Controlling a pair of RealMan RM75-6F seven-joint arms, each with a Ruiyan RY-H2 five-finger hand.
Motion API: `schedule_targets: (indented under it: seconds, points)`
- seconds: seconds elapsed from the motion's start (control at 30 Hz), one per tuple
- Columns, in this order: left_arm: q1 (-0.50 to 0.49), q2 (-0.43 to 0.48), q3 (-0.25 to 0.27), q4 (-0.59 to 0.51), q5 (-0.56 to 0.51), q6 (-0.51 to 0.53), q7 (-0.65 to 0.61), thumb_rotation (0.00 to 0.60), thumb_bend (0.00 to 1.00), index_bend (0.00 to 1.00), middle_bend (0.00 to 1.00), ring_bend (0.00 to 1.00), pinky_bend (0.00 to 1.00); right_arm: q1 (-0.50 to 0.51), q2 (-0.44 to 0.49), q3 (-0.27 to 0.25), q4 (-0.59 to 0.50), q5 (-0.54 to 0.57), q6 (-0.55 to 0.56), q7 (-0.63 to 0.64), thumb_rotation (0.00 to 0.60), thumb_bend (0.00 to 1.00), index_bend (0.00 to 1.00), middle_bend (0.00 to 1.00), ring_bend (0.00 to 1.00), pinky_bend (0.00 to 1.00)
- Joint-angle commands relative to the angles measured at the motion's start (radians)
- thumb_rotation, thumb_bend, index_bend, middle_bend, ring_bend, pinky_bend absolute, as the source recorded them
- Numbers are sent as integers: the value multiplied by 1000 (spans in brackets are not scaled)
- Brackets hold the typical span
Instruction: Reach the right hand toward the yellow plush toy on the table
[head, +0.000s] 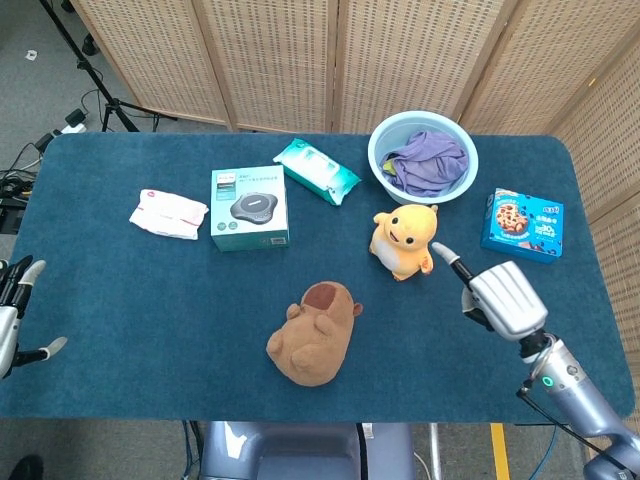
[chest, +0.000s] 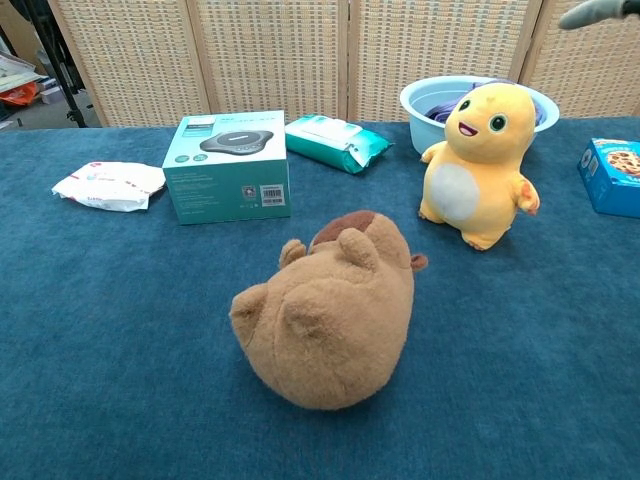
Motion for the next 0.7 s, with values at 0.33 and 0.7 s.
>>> schedule_targets:
  seconds: [0.33, 0.7]
  points:
    - [-17, -8, -8, -1, -34, -30, 12, 600, 0, 0, 0, 0, 0, 198, -96, 63, -54, 298, -251, -337, 600, 1000, 0, 1000, 1000, 1000]
    - [-12, 4, -5, -5, -29, -23, -13, 600, 0, 0, 0, 0, 0, 269, -199, 39, 53, 536, -267, -536, 600, 1000, 0, 1000, 1000, 1000]
